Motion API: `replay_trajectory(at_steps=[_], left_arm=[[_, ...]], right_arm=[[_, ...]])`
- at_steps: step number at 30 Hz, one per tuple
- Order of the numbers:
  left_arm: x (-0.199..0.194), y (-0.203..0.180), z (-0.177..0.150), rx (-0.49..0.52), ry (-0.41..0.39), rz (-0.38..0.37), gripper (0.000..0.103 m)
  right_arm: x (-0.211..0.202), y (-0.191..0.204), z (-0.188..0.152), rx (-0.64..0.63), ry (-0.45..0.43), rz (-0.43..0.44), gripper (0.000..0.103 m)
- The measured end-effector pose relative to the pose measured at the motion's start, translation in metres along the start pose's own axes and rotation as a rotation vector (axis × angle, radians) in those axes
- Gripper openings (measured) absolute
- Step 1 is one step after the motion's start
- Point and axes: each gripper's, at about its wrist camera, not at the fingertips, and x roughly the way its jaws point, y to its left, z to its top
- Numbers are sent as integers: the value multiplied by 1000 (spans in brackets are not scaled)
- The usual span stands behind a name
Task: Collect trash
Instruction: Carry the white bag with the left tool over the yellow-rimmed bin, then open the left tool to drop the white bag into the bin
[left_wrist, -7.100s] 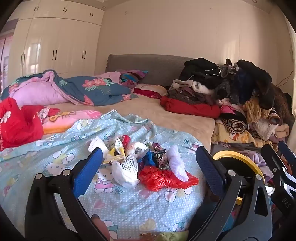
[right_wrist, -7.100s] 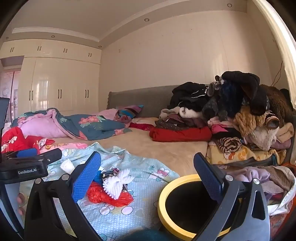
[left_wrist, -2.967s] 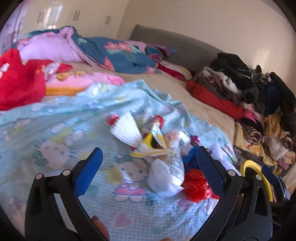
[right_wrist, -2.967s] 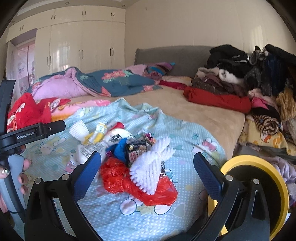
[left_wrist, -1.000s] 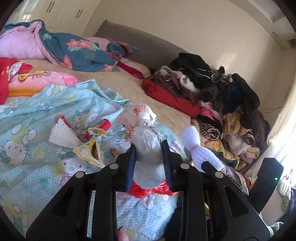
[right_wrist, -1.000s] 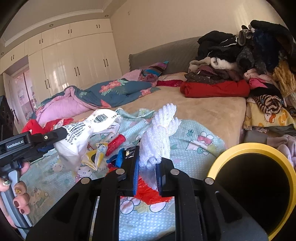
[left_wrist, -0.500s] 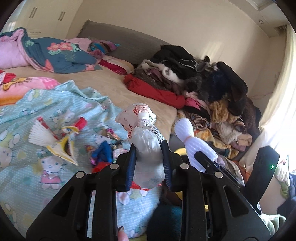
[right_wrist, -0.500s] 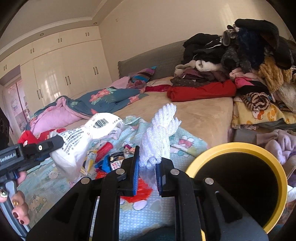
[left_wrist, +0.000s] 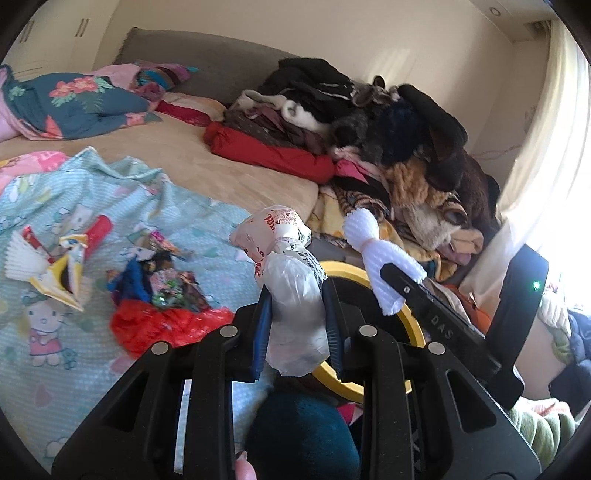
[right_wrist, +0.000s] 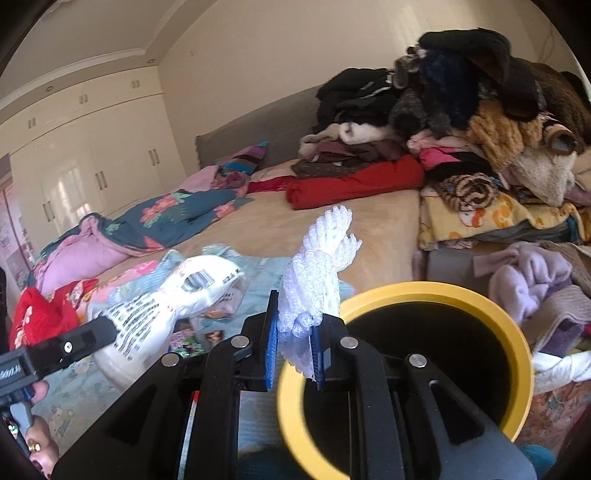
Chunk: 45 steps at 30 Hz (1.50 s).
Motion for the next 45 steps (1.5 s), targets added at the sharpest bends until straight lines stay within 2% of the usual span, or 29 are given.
replay_trajectory(at_steps=[15, 22, 29, 31, 32, 34, 35, 37, 39, 41, 42, 45], left_arm=[[44, -34, -16, 69, 102, -54, 20], [67, -37, -23, 64, 158, -61, 20], [89, -46, -27, 73, 190, -75, 20], [94, -47, -28, 79, 195, -76, 21], [96, -47, -28, 82, 195, -75, 23], [99, -45, -27, 84, 187, -68, 31], [100, -43, -27, 75, 187, -69, 45], [103, -36, -28, 39, 200, -72, 65], [100, -30, -29, 18, 192, -60, 73], [95, -25, -30, 1, 178, -39, 89], [92, -24, -30, -3, 170, -33, 93], [83, -21, -28, 1, 144, -5, 92]], right_arm=[[-2, -64, -14, 96, 42, -116, 15], [1, -78, -22, 100, 70, -136, 15], [3, -94, -28, 135, 84, -144, 18], [4, -95, -29, 139, 85, -142, 24], [4, -95, -29, 140, 84, -143, 28], [3, -96, -30, 147, 73, -144, 49], [3, -97, -30, 146, 68, -150, 51], [4, -98, -30, 138, 68, -162, 55], [4, -99, -31, 137, 64, -171, 60], [4, -98, -32, 135, 59, -180, 64], [4, -98, -32, 133, 57, -182, 66], [4, -94, -31, 118, 45, -183, 72]])
